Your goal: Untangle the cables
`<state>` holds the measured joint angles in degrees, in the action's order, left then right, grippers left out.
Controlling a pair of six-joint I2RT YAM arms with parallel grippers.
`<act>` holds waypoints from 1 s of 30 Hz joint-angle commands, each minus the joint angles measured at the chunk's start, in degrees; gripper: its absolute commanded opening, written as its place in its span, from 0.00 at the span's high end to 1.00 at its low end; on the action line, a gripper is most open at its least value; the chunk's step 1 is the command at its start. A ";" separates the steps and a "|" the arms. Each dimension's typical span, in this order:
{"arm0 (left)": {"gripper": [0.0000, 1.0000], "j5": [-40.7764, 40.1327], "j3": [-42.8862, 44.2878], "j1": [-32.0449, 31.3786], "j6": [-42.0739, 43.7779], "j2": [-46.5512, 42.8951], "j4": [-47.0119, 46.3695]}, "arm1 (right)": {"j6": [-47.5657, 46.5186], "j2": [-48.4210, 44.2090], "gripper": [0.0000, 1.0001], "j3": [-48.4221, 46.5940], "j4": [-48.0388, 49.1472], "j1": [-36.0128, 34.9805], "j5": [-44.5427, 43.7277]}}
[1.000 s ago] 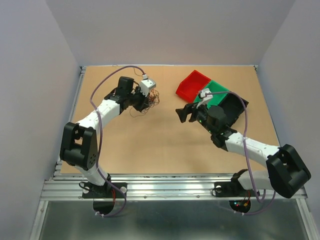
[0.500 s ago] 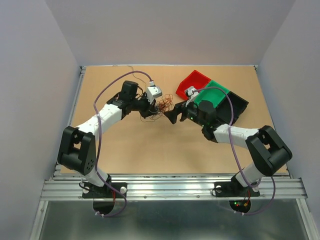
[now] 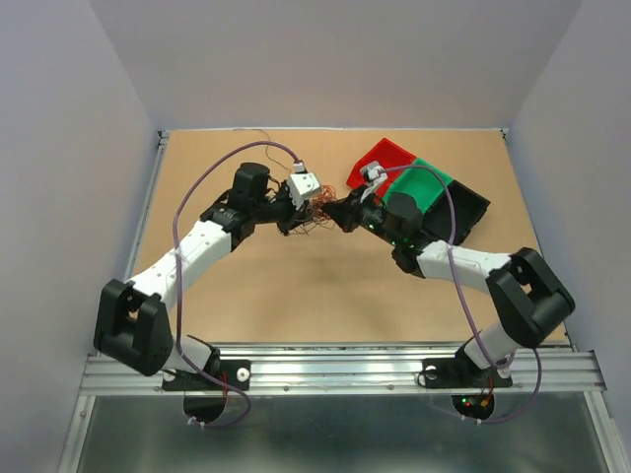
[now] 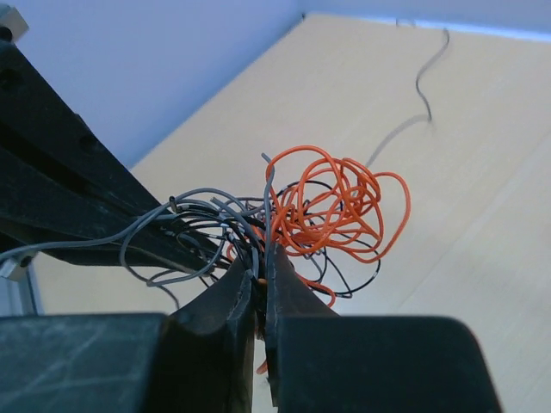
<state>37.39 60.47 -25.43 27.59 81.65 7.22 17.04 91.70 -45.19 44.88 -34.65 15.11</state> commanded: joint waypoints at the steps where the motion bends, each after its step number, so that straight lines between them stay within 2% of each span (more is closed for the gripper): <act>1: 1.00 -10.38 -0.53 0.03 -2.89 -13.25 -3.97 | 1.51 -12.05 0.99 1.67 -6.55 1.17 -24.84; 2: 1.00 -15.02 0.43 0.03 -3.68 -15.09 -3.88 | 1.77 -14.16 0.99 3.68 -8.65 1.17 -30.87; 4: 0.98 -21.36 2.10 0.03 -4.91 -19.49 -3.53 | 2.56 -18.29 0.99 5.46 -11.38 1.26 -36.62; 5: 0.97 -29.22 4.37 0.03 -5.61 -20.38 -3.10 | 2.65 -21.44 1.00 6.42 -14.36 1.26 -41.52; 6: 0.96 -33.65 5.61 0.12 -5.80 -21.34 -2.05 | 2.82 -23.13 0.99 6.78 -15.86 1.26 -43.83; 7: 0.97 -42.22 8.06 0.12 -5.71 -21.61 -1.52 | 2.91 -25.50 0.99 7.04 -18.58 1.26 -45.94; 8: 0.97 -45.61 8.87 0.21 -5.36 -21.70 -1.16 | 2.91 -26.82 0.99 7.48 -19.65 1.26 -49.27; 11: 0.97 -52.92 9.85 1.34 -4.48 -22.84 -2.21 | 2.21 -30.34 0.99 9.15 -21.50 1.26 -51.32; 14: 0.97 -52.68 9.06 2.93 -5.00 -23.20 -3.44 | 1.60 -35.17 0.99 11.26 -22.03 1.26 -50.01; 18: 1.00 -56.54 7.91 4.86 -4.48 -21.10 -5.99 | 1.86 -42.63 0.99 13.37 -24.40 1.17 -52.37; 22: 1.00 -56.54 8.26 7.41 -3.95 -20.04 -6.78 | 1.95 -48.09 0.99 15.30 -27.73 1.25 -60.00; 26: 1.00 -65.30 8.26 9.78 -2.55 -19.07 -11.25 | 6.77 -52.93 1.00 15.92 -33.45 1.25 -70.97; 28: 1.00 -64.99 8.53 13.80 -2.98 -19.16 -11.35 | 7.22 -55.65 0.99 16.80 -34.07 1.17 -72.68; 30: 1.00 -62.09 7.65 14.97 -2.99 -19.85 -11.62 | 7.13 -59.17 0.99 17.94 -34.16 1.26 -72.60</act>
<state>-9.80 66.54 -17.93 21.96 63.64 3.07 24.88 38.35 -29.85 16.01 -35.73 -37.19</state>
